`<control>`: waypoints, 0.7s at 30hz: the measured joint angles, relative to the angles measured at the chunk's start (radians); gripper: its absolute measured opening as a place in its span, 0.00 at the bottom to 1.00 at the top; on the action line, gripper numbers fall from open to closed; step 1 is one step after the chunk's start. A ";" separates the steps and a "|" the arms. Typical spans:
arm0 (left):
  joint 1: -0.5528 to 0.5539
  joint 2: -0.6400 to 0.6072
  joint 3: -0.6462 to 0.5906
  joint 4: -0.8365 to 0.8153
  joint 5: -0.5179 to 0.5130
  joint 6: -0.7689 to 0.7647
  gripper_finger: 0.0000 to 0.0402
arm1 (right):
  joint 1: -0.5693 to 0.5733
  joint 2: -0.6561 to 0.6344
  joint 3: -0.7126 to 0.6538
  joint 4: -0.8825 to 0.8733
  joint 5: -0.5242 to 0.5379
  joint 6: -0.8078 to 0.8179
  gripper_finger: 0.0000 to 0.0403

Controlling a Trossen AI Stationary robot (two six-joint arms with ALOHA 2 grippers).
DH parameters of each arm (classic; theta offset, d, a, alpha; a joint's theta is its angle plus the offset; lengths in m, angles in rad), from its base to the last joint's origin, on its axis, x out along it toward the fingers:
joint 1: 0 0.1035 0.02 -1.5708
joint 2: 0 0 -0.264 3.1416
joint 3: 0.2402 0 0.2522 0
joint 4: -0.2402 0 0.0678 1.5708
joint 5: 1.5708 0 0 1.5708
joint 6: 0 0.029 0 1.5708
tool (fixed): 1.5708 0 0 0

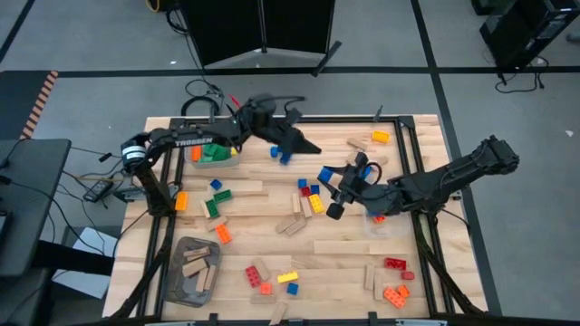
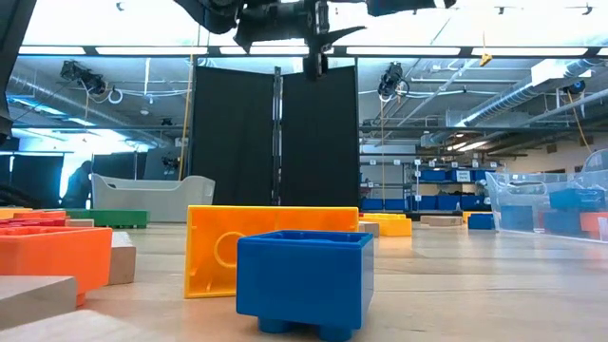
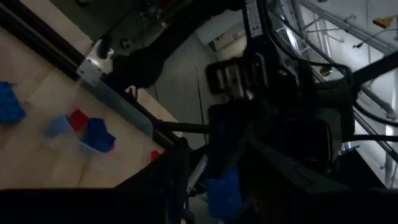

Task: Sort blocks by size
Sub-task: Put the small blue game piece into the transparent bin

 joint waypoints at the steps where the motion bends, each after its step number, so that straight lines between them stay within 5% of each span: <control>1: 0.019 0.000 0.000 -0.004 0.024 0.000 0.40 | 0.006 -0.007 0.000 -0.021 0.013 0.032 0.41; 6: 0.117 0.000 0.000 -0.032 0.120 0.050 0.40 | 0.023 -0.063 0.000 -0.263 0.049 0.396 0.41; 10: 0.162 0.000 0.000 -0.123 0.098 0.153 0.40 | 0.014 -0.120 0.000 -0.534 -0.041 0.833 0.41; 15: 0.177 0.000 0.000 -0.349 -0.076 0.440 0.40 | -0.009 -0.145 0.000 -0.895 -0.302 1.305 0.41; 21: 0.125 0.000 0.000 -0.561 -0.402 0.677 0.41 | -0.011 -0.131 -0.016 -1.075 -0.533 1.566 0.41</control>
